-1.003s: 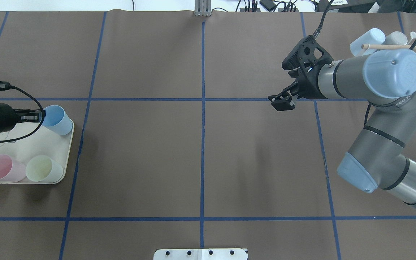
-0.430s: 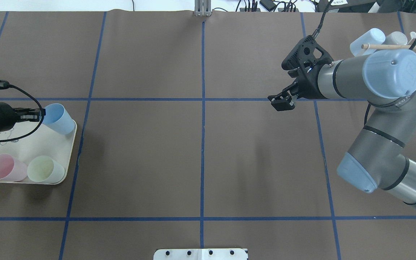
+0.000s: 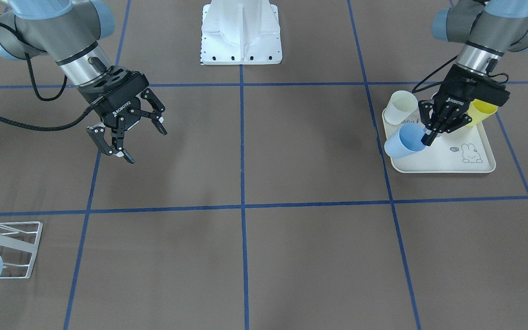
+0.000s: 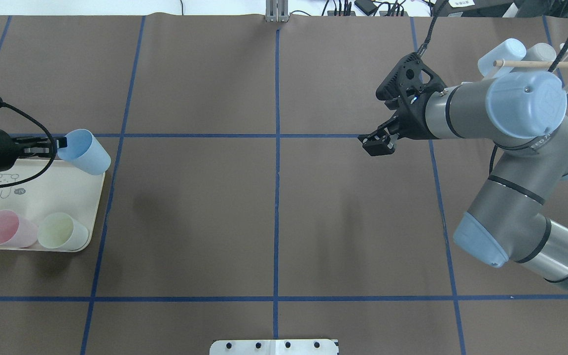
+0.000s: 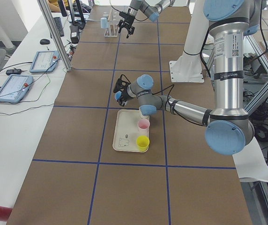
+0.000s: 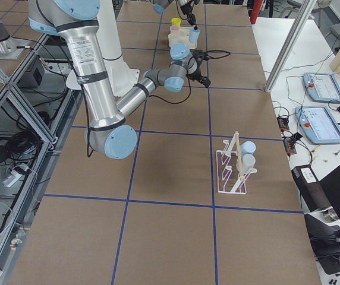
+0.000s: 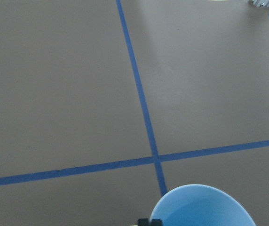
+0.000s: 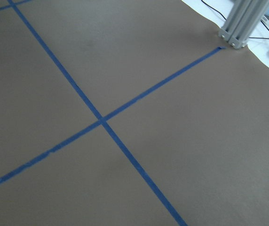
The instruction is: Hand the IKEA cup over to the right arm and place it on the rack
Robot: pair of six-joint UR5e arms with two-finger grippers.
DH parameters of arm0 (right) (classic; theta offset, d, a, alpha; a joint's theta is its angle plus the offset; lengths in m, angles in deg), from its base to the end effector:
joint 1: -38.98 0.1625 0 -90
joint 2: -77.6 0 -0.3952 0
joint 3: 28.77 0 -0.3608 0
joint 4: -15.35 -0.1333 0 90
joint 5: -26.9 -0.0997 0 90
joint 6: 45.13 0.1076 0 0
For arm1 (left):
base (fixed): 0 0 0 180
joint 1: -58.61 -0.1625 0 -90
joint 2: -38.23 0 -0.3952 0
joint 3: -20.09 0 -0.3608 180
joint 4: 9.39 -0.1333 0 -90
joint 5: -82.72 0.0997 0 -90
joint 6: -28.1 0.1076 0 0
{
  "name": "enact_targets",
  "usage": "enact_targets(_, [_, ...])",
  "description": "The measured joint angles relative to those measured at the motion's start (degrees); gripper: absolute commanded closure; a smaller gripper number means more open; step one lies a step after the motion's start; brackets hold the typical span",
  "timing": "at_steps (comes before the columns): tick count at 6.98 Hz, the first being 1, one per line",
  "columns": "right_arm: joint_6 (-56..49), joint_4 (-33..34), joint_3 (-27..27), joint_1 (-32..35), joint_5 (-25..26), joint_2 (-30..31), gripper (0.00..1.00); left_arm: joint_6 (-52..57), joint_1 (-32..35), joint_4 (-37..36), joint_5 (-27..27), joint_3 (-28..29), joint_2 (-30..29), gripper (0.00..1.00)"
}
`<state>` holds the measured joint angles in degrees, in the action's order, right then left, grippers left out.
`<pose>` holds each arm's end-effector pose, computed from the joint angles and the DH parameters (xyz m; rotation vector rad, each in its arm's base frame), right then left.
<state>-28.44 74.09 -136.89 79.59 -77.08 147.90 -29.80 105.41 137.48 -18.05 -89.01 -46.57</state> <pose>-0.3487 -0.4403 0.2575 0.9064 -0.8493 -0.6440 0.2235 -0.4034 0.4101 0.6561 1.0545 -0.1067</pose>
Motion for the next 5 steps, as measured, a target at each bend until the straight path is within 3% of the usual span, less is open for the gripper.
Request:
enact_targets(1, [0.03, -4.3, 2.01, -1.98, 0.08, -1.69, 0.01, -5.12, -0.08, -0.03, -0.45, -3.16, -0.58, 1.0])
enact_targets(3, [0.05, -19.93, 6.77, -6.83, 0.92, -3.1, 0.01, -18.47, -0.4, 0.05, -3.26, -7.22, -4.51, 1.0])
enact_targets(5, [0.09, -35.82, 10.33, -13.44, 6.53, -3.29, 0.01, -28.43, -2.19, 0.1, -4.27, -8.13, -11.26, 1.0])
